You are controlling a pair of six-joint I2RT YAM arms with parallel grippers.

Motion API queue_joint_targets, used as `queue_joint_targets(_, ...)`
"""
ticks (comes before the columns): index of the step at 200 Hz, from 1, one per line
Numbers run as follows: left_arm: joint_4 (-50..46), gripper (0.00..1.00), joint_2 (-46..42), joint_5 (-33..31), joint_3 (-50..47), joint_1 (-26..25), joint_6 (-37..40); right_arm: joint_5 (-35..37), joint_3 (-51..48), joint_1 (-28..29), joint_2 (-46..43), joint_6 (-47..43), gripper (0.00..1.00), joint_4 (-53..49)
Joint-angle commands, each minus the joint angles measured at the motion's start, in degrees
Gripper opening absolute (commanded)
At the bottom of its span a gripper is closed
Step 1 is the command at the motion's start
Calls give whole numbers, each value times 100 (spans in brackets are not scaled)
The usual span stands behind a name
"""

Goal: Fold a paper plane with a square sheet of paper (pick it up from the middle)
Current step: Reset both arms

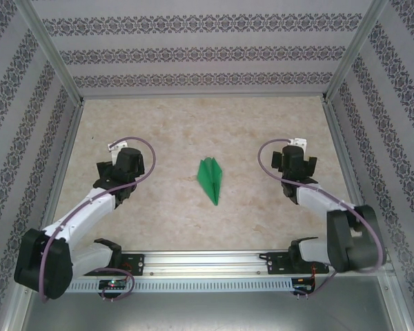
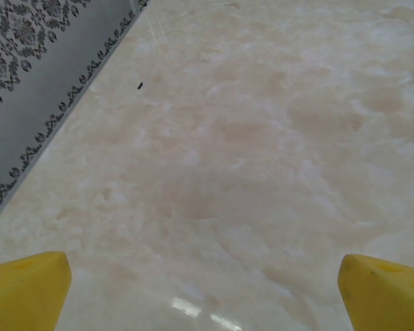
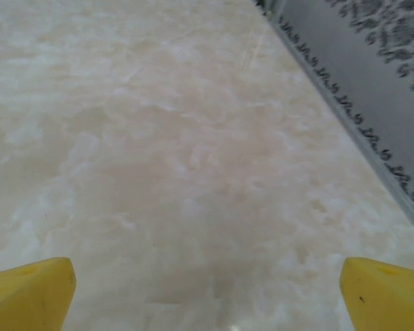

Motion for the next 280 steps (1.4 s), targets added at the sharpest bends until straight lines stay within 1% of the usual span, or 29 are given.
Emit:
queue_joint_targets(1, 1173, 100, 230, -207, -92, 124, 841, -1006, 21, -129, 286, -388, 98, 1505)
queue_joint_targets(8, 1465, 100, 316, -159, -176, 134, 1001, -1328, 105, -164, 394, -505, 98, 1517)
queue_joint_targets(20, 1937, 100, 471, -160, -312, 159, 1153, -1417, 407, -198, 595, -505, 98, 1144)
queue_joint_targets(33, 2505, 100, 608, -59, -492, 189, 1367, -1881, 418, -315, 606, -595, 98, 1131)
queue_joint_targets(42, 2837, 100, 715, -10, -595, 208, 1507, -2016, 302, -398, 521, -559, 98, 1269)
queue_joint_targets(61, 3230, 100, 889, 213, -647, 304, 1697, -1998, 4, -610, 356, -431, 98, 1735)
queue_joint_targets(79, 3765, 100, 1129, 458, -737, 430, 1776, -1907, -71, -702, 433, -504, 98, 2034)
queue_joint_targets(86, 3900, 100, 1217, 525, -738, 469, 1817, -1953, -276, -711, 690, -563, 98, 2771)
queue_joint_targets(90, 3960, 100, 1259, 549, -733, 480, 1840, -1959, -425, -759, 903, -464, 98, 3407)
queue_joint_targets(95, 4020, 100, 1315, 576, -722, 500, 1877, -1939, -614, -843, 1033, -326, 98, 3815)
queue_joint_targets(102, 4154, 100, 1377, 615, -717, 518, 1944, -2044, -748, -952, 1017, -260, 98, 3941)
queue_joint_targets(117, 4479, 100, 1480, 789, -759, 611, 1991, -2037, -708, -937, 1005, -292, 98, 3829)
queue_joint_targets(148, 4640, 100, 1731, 1189, -671, 772, 2052, -1788, -686, -838, 1010, -351, 98, 3780)
queue_joint_targets(154, 4704, 100, 1791, 1293, -688, 797, 2078, -1608, -708, -826, 1002, -287, 98, 3827)
queue_joint_targets(161, 4856, 100, 1878, 1384, -748, 814, 2094, -1170, -776, -771, 994, -198, 98, 3943)
queue_joint_targets(165, 4999, 100, 1939, 1423, -804, 820, 2096, -762, -819, -688, 994, -164, 98, 4037)
queue_joint_targets(169, 5194, 100, 2026, 1477, -868, 824, 2111, -593, -849, -649, 1000, -147, 98, 4103)
queue_joint_targets(179, 5801, 100, 2223, 1527, -1067, 852, 2144, -526, -812, -590, 985, -206, 98, 4014)
queue_joint_targets(189, 5403, 100, 2099, 1777, -1000, 945, 2032, -547, -823, -590, 996, -205, 98, 4057)
queue_joint_targets(196, 5675, 100, 2189, 1965, -1075, 1057, 1971, -560, -828, -596, 988, -194, 98, 4045)
queue_joint_targets(207, 5697, 100, 2170, 2403, -1170, 1327, 1786, -565, -821, -597, 986, -197, 98, 4037)
queue_joint_targets(216, 6198, 100, 2339, 2635, -1372, 1424, 1803, -569, -821, -597, 992, -193, 98, 4041)
queue_joint_targets(222, 6690, 100, 2493, 2613, -1462, 1401, 1850, -570, -821, -601, 990, -206, 98, 4038)
queue_joint_targets(232, 6051, 100, 2322, 2621, -1326, 1404, 1807, -574, -821, -612, 993, -192, 98, 4039)
queue_joint_targets(241, 6480, 100, 2446, 2603, -1412, 1400, 1842, -567, -821, -606, 992, -191, 98, 4031)
queue_joint_targets(251, 6148, 100, 2340, 2616, -1353, 1400, 1815, -577, -821, -606, 989, -194, 98, 4032)
queue_joint_targets(259, 6410, 100, 2413, 2602, -1406, 1400, 1835, -573, -821, -601, 991, -197, 98, 4040)
queue_joint_targets(267, 6201, 100, 2351, 2610, -1365, 1394, 1824, -578, -821, -606, 990, -195, 98, 4039)
queue_joint_targets(280, 6257, 100, 2380, 2642, -1367, 1357, 1876, -578, -821, -610, 989, -191, 98, 4040)
